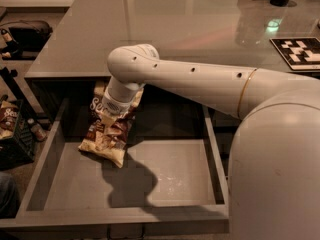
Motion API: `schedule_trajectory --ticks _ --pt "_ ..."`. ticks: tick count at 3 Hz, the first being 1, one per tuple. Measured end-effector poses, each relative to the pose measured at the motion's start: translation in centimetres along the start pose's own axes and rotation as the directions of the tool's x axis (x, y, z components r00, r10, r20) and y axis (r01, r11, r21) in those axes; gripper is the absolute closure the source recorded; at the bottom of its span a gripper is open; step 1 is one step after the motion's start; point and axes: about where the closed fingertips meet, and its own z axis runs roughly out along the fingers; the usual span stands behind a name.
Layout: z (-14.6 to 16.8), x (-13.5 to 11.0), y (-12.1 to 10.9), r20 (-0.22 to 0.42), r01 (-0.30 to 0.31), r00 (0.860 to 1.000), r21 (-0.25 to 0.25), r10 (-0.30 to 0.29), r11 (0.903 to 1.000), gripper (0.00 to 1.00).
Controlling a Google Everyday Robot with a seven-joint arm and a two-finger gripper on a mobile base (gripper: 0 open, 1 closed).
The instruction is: Pick brown chip bag from top drawer and place on counter
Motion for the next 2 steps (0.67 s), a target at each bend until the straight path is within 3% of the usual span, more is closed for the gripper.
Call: schedule_trajectory --ticks 1,2 --pt "-1.1 0.7 1.7 0.001 -0.027 1.000 -0.039 0.027 0.9989 1.00" --pt "-3.1 2.3 4.7 -0.006 -0.092 0.996 -0.070 0.092 0.9933 1.00"
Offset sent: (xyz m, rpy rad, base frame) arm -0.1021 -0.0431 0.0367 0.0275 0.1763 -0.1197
